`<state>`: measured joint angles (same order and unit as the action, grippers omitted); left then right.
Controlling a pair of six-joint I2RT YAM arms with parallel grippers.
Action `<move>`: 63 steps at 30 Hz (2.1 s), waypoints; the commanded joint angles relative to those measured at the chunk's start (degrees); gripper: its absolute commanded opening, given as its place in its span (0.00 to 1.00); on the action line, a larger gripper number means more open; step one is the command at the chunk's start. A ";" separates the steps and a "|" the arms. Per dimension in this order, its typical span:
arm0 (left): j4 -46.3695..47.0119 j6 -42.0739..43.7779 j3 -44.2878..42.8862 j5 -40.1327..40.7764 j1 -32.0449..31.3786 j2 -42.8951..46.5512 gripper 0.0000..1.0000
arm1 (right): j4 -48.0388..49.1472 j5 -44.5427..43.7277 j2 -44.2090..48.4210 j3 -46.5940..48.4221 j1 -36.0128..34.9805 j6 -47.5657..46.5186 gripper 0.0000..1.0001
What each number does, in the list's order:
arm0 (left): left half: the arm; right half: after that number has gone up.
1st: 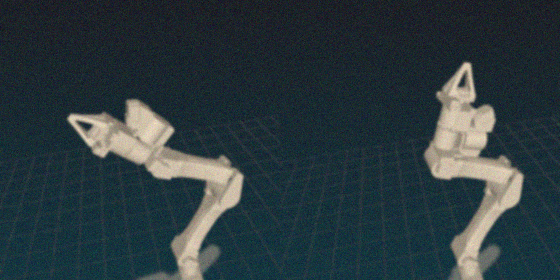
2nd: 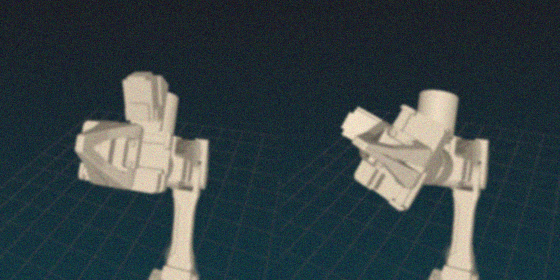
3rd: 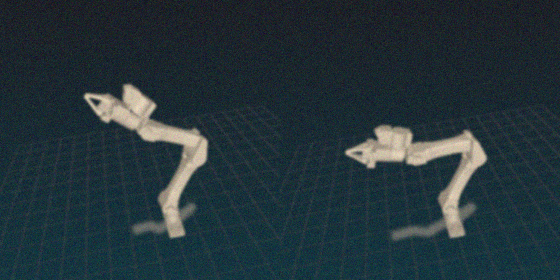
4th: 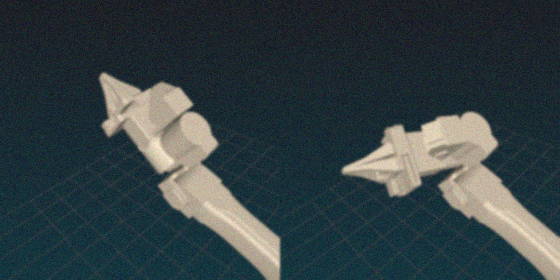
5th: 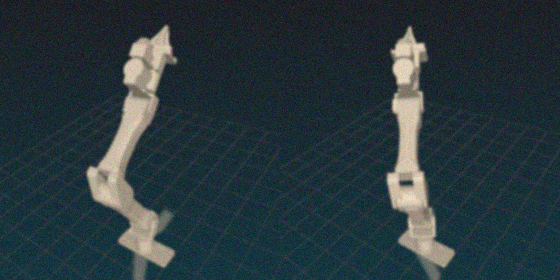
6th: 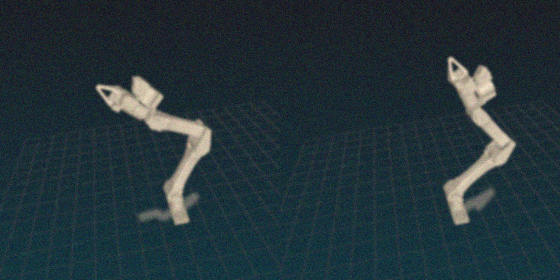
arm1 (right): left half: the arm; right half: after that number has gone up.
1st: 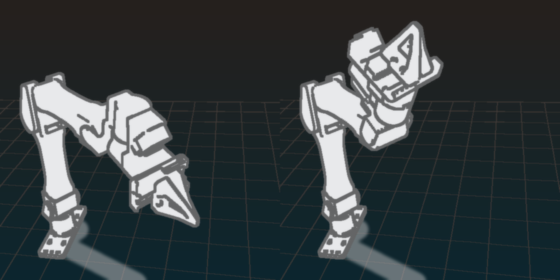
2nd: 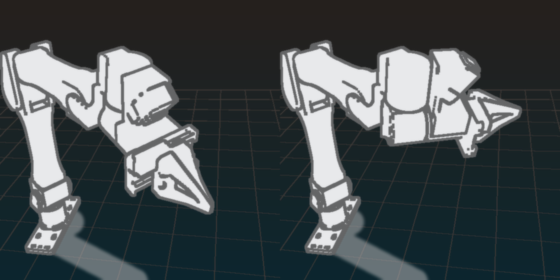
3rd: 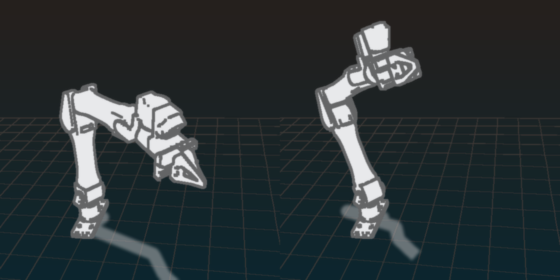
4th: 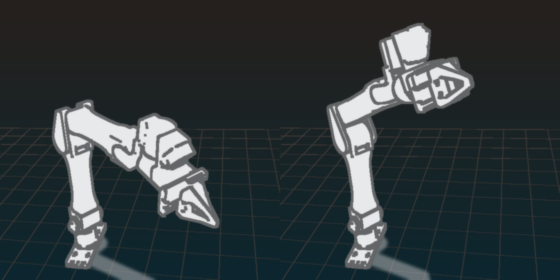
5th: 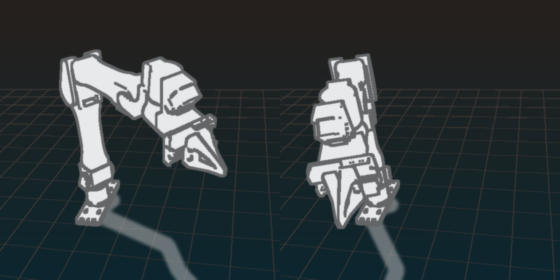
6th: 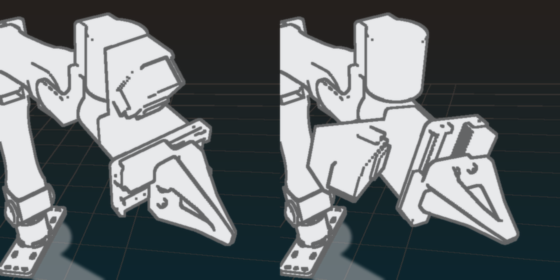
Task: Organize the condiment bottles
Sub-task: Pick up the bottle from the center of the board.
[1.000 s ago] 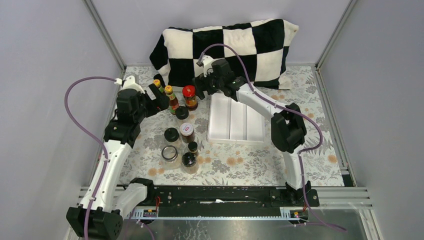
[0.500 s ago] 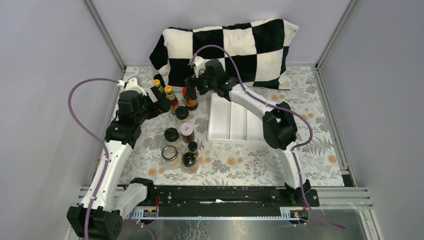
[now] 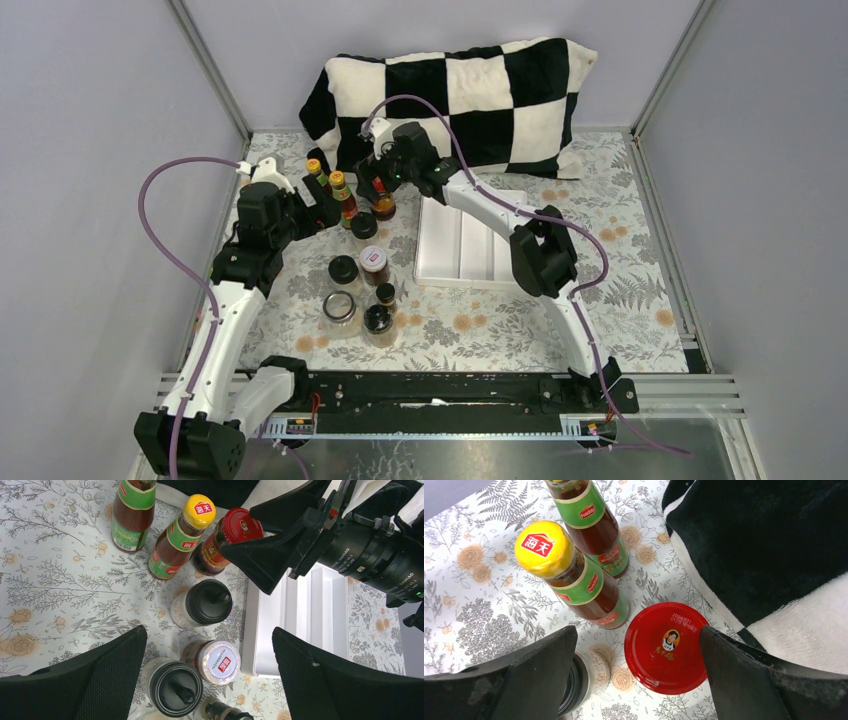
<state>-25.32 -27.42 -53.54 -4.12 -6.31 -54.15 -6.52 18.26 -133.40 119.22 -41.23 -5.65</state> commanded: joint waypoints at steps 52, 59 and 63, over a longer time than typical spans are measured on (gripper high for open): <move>3.58 2.24 1.95 -2.71 0.24 0.83 0.99 | 10.94 -11.05 4.79 -8.66 -1.13 -1.02 0.44; 3.76 2.23 2.03 -3.01 0.24 0.67 0.99 | 13.38 -13.59 8.95 -13.95 -1.13 -0.96 0.42; 3.87 2.20 2.10 -3.13 0.24 0.57 0.99 | 14.36 -14.03 10.39 -15.51 -1.17 -0.48 0.40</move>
<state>-24.01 -26.35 -52.25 -6.31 -6.31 -54.06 3.03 6.07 -129.19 104.49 -42.17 -6.68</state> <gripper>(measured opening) 0.986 0.722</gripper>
